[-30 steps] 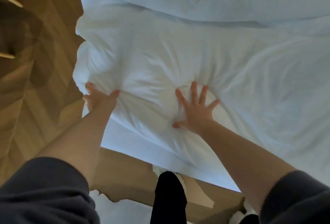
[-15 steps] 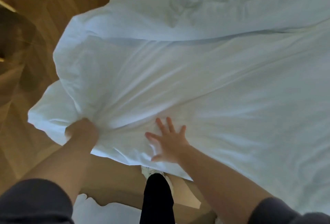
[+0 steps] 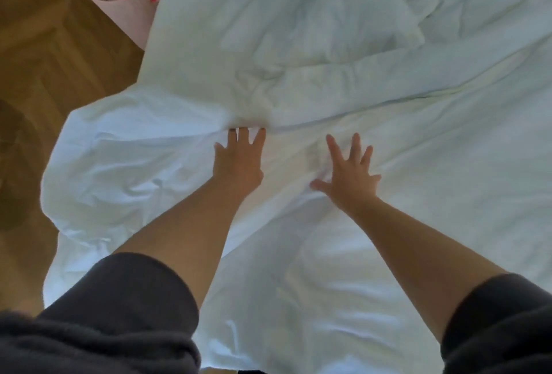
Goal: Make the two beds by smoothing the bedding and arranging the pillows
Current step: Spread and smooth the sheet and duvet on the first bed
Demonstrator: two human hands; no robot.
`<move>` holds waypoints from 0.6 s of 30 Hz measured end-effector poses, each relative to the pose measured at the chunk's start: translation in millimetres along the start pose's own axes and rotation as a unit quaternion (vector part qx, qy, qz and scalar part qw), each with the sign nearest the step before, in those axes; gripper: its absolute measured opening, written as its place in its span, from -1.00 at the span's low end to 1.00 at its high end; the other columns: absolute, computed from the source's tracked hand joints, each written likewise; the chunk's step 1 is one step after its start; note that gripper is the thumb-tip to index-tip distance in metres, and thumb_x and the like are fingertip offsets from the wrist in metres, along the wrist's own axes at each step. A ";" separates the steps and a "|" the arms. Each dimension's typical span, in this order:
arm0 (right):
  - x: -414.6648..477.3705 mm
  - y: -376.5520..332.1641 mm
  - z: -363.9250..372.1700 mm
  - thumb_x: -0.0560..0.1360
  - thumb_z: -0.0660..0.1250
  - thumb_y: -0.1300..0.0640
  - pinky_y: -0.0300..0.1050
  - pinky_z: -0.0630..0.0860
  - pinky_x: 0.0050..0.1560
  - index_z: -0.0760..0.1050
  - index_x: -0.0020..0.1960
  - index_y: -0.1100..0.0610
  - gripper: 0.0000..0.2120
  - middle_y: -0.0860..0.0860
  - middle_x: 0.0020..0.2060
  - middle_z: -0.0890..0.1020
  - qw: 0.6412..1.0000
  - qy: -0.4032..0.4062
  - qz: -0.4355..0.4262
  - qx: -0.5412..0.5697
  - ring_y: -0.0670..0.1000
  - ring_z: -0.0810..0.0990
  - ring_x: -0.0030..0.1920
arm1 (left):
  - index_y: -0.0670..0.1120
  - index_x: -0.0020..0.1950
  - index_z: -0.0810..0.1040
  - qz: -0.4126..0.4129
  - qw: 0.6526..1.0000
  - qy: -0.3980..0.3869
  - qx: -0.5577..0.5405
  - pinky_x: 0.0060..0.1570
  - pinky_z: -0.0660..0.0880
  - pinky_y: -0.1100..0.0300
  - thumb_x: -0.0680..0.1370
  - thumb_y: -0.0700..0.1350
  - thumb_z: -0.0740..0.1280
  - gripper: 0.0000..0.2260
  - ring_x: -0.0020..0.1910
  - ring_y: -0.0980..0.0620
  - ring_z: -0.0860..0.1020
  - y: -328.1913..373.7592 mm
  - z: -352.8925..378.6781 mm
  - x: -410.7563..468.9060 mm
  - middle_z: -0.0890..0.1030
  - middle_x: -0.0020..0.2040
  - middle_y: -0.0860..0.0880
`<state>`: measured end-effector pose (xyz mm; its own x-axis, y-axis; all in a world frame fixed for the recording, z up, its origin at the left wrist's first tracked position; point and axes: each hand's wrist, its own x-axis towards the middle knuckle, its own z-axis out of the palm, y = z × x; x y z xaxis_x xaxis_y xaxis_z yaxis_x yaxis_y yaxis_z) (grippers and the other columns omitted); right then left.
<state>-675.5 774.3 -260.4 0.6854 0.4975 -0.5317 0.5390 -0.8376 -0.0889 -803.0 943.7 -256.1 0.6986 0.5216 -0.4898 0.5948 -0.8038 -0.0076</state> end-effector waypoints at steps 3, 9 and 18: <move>46.4 26.0 -28.5 0.32 0.48 -0.29 0.61 0.15 0.25 -0.40 0.50 -0.27 0.17 0.03 0.50 -0.45 0.992 -0.096 0.075 0.031 0.33 -0.31 0.51 | 0.04 0.59 -0.16 0.025 0.999 -0.022 0.024 0.39 0.22 -0.20 0.54 0.07 0.32 -0.20 0.51 -0.22 0.07 7.1 -4.2 17.3 0.03 0.54 -0.19; 80.4 54.8 -6.6 0.13 0.53 -0.38 0.70 -0.12 0.19 -0.62 0.39 -0.20 0.42 0.04 0.36 -0.65 0.979 -0.178 0.071 -0.074 0.41 -0.46 0.43 | 0.07 0.58 -0.17 0.092 0.994 -0.053 0.021 0.45 0.12 -0.18 0.33 0.35 0.43 0.06 0.54 -0.16 0.04 36.8 -6.4 55.0 0.03 0.57 -0.06; 136.7 71.7 13.7 0.04 0.48 -0.48 0.70 -0.28 0.12 -0.82 0.17 -0.07 0.51 0.18 0.14 -0.79 0.967 -0.239 0.034 -0.087 0.47 -0.68 0.20 | 0.02 0.57 0.00 -0.022 0.983 -0.153 -0.097 0.48 0.13 -0.01 0.27 0.34 0.49 0.06 0.54 -0.12 0.10 73.3 8.1 106.6 0.11 0.57 -0.03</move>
<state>-549.9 779.2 -350.9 0.4407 0.2470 -0.8630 0.6035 -0.7933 0.0812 -688.2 938.0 -315.9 0.5366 0.4197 -0.7321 0.7068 -0.6974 0.1182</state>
